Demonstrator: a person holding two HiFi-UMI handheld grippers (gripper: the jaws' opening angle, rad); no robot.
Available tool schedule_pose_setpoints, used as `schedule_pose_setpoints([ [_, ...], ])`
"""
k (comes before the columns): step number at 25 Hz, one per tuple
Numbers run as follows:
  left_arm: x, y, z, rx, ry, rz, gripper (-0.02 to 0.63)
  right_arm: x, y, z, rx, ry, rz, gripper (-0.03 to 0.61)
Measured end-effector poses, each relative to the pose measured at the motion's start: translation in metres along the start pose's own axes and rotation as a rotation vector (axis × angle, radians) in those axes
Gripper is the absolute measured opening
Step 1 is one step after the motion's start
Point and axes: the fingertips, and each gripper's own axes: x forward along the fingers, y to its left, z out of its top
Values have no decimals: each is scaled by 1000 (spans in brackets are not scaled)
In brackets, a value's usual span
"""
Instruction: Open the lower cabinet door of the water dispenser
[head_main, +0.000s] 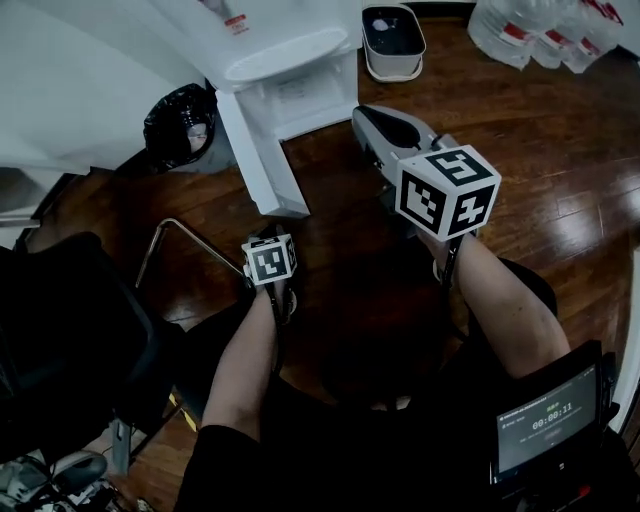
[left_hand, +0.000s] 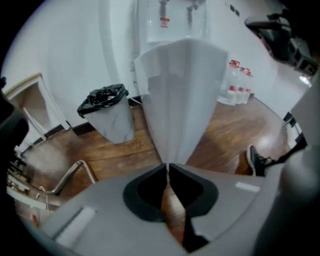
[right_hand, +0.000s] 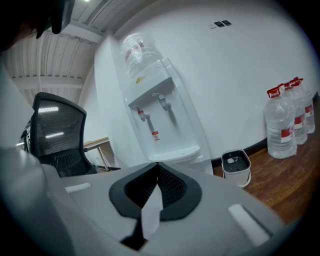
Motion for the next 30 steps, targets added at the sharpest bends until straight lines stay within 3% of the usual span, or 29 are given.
schedule_pose_setpoints([
  [2,19,8,-1,12,9,10,80,2,-4,3,7,-2,-1,5],
  [6,46,-23,5,104,-15,-104,132,7,-24,9,25,-4,-24,5],
  [10,56,-64,26,207,-66,-163,133,14,-46,15,83,-7,-54,5],
  [15,63,-94,50,237,-140,-181,133,19,-63,28,113,-19,-71,5],
  [19,77,-114,67,314,-166,-214,133,24,-78,31,122,-12,-84,5],
  [26,100,-146,107,371,-196,-265,128,28,-110,45,142,-31,-130,5],
  [30,106,-147,128,377,-212,-230,126,25,-129,53,169,-41,-155,5],
])
